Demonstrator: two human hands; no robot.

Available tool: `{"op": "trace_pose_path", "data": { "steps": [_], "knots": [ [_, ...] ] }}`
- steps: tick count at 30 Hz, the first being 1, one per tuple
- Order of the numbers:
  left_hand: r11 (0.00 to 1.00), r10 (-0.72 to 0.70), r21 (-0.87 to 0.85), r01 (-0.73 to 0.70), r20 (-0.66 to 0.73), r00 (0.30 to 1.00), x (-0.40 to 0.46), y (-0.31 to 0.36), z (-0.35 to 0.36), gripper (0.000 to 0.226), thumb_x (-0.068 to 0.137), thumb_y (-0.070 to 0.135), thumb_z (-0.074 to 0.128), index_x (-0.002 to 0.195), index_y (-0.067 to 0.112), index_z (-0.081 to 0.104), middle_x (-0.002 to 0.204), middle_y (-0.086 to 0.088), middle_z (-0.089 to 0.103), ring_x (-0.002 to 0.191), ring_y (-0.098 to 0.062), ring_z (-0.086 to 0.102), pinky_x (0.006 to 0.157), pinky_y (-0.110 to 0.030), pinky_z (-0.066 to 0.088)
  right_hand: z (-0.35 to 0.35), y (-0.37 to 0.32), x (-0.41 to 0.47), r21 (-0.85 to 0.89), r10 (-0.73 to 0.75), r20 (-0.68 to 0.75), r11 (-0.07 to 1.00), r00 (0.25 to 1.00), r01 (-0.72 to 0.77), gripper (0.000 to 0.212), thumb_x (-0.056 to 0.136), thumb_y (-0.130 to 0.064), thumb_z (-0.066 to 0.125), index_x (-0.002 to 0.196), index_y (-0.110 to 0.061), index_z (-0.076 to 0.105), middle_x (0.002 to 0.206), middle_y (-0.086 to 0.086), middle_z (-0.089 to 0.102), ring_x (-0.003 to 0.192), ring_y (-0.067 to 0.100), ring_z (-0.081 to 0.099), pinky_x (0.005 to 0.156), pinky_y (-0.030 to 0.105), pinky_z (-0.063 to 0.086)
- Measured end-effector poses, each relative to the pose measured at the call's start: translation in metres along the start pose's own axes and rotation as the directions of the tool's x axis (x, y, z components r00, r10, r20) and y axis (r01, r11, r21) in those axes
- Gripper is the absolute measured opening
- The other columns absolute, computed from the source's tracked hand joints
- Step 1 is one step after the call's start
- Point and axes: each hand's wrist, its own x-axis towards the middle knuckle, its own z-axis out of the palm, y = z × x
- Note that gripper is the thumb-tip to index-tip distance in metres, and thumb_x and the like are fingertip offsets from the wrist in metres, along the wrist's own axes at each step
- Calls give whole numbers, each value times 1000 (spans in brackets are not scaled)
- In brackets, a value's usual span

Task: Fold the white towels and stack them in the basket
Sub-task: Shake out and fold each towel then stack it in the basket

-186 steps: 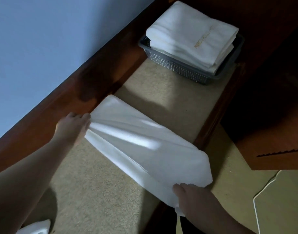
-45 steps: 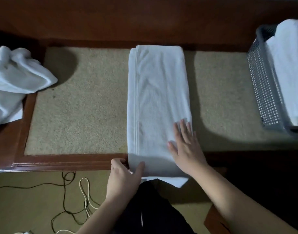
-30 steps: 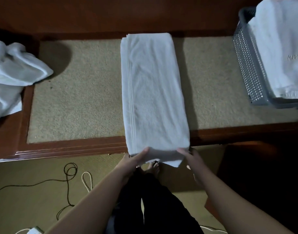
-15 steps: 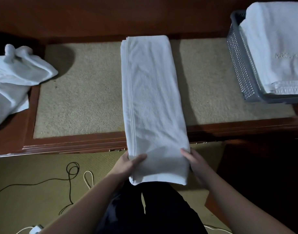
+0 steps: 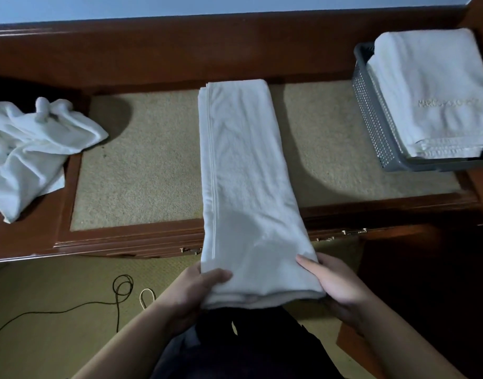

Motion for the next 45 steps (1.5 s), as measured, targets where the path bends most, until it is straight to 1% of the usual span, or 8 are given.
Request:
{"op": "trace_pose_path", "data": {
  "steps": [6,9,16,22,26,31,35,45],
  "knots": [
    [960,167,250,-129,-136,977,-26,25,-3,46,69,38,82,108,15,76,103,-14,79,99,-41,75,97,-65,55,1,-33,-23,-67,-178,-104,983,978,172,53,85,-23,85,131,-33,63,114,7,78,99,31,77,97,56,58],
    [947,264,251,-202,-243,933,-38,47,-1,73,68,39,84,136,43,55,109,-3,77,94,-31,78,87,-55,61,4,-57,-35,-159,-280,-58,950,958,268,27,91,-22,78,112,-38,74,108,0,78,102,28,76,97,62,56],
    [831,440,392,-395,-30,897,-57,122,3,9,97,21,71,99,23,79,92,-8,77,80,-23,74,75,-35,62,14,-128,-42,94,-291,85,955,953,283,31,86,-22,76,115,-12,78,120,15,75,109,32,74,81,43,61],
    [530,349,755,-385,219,911,-36,177,-21,54,71,38,96,115,44,66,90,19,72,79,1,67,70,-14,51,-2,-172,-11,-207,-317,362,889,876,408,67,76,-9,91,135,-25,65,130,6,71,123,24,67,103,40,53],
    [613,431,669,-422,165,887,7,185,-37,33,81,3,81,106,23,72,91,-2,78,84,-14,75,79,-37,62,10,-191,27,-614,-432,196,646,880,454,43,78,-20,90,112,-38,71,107,-17,76,100,4,72,91,37,59],
    [601,496,725,-336,-9,868,54,180,-56,3,90,30,77,92,31,75,80,6,76,70,-9,71,64,-31,58,19,-192,73,-573,-409,95,723,907,386,23,89,-28,82,110,-29,73,99,-14,79,88,6,75,82,37,62],
    [626,512,718,-305,-82,855,88,181,-62,8,86,47,78,93,42,76,95,7,73,87,-4,69,70,-24,53,26,-190,107,-484,-383,42,800,923,354,43,75,-53,83,112,-32,74,103,-14,78,99,7,73,84,32,59],
    [700,602,611,-369,-227,766,154,288,-40,20,90,48,78,91,28,75,82,8,76,72,-6,73,57,-22,55,41,-291,185,-421,-419,-9,825,908,376,27,87,-45,80,107,-27,75,102,-12,78,96,9,75,81,34,60]
  ]
}}
